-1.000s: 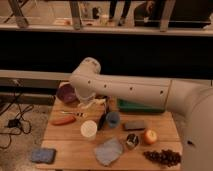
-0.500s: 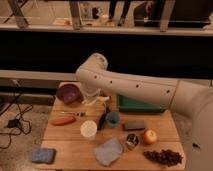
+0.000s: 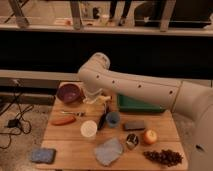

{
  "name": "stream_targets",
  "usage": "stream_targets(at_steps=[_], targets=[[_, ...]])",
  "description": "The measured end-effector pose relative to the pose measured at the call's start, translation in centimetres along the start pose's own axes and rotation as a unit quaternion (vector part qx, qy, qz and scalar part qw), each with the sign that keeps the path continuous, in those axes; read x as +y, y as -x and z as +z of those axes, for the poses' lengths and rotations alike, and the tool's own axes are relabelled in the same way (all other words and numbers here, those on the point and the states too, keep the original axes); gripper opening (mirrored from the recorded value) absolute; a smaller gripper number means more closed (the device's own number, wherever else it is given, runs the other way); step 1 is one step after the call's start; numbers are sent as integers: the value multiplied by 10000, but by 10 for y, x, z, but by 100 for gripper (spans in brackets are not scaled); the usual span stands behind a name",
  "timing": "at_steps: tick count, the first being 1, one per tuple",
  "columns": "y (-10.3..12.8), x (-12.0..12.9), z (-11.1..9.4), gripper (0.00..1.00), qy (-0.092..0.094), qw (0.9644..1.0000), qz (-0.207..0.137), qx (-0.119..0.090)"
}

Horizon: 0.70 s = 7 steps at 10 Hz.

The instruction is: Place banana in tray

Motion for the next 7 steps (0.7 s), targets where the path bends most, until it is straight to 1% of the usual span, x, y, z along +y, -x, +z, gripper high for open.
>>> stream_targets(at_steps=[2,3,4,5,6,7], targets=[[-34,2,-6,0,-162,9993,334,83],[-58,5,-11,0,-247,9981,551,146],[-82,6,-14,0,-336,9963,765,210],[-107,6,-14,0,-422,9934,1033,270],[-123,4,-9,0,-457,9908,1236,296],[-135,2,1,0,-474,9887,1391,289]])
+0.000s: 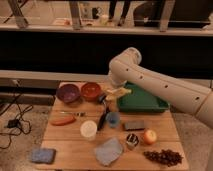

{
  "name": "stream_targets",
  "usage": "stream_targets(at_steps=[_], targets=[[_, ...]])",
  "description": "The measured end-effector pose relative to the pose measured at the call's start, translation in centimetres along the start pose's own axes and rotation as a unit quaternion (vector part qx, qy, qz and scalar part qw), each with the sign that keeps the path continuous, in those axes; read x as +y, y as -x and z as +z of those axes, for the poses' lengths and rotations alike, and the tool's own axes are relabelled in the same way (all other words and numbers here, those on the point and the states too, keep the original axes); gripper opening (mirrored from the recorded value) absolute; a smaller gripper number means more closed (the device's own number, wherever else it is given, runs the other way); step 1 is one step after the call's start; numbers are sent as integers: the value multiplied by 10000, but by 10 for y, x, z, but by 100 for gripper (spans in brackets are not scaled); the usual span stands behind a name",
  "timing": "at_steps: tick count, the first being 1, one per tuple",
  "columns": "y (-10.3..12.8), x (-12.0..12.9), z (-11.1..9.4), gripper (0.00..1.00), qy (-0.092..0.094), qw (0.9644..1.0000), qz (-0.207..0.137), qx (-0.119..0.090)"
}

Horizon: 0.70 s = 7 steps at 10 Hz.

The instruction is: Place banana in tray

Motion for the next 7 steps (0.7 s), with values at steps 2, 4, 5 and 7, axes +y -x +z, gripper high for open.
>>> stream_targets(at_steps=[2,4,5,7], targets=[[-8,-10,23,0,34,9999,112,-10],[-20,-28,43,0,120,9997,187,51],[-31,-33,44,0,158,9995,237,140],[-63,-32,33,0,170,9984,402,371]])
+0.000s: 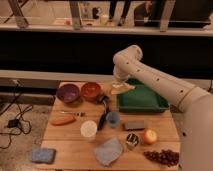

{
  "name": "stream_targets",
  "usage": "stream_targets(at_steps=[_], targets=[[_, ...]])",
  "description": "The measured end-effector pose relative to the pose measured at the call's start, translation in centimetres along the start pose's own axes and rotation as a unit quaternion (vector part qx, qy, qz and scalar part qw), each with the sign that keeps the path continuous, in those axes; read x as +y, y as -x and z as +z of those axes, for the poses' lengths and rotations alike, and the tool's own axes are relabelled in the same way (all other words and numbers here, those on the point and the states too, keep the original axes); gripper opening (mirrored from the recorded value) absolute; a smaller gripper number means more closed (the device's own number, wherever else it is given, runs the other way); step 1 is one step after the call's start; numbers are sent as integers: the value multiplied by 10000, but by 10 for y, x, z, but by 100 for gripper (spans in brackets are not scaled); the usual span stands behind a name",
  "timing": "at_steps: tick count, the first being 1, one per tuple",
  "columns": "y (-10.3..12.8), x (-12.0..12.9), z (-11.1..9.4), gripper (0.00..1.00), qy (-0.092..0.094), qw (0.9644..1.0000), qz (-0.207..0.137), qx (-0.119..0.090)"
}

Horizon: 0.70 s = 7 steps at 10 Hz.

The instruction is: Place banana in tray

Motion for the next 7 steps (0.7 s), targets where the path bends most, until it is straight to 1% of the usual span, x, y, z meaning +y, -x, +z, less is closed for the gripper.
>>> stream_targets(at_steps=[2,3,4,5,6,7], targets=[[-33,10,-10,0,0,9995,255,187],[-49,20,-13,0,30,9988,416,274],[-66,37,-13,0,88,9977,583,345],[-72,45,-10,2,135,9974,620,340],[-73,50,-6,3,205,9975,610,291],[-70,48,-7,3,198,9977,588,282]])
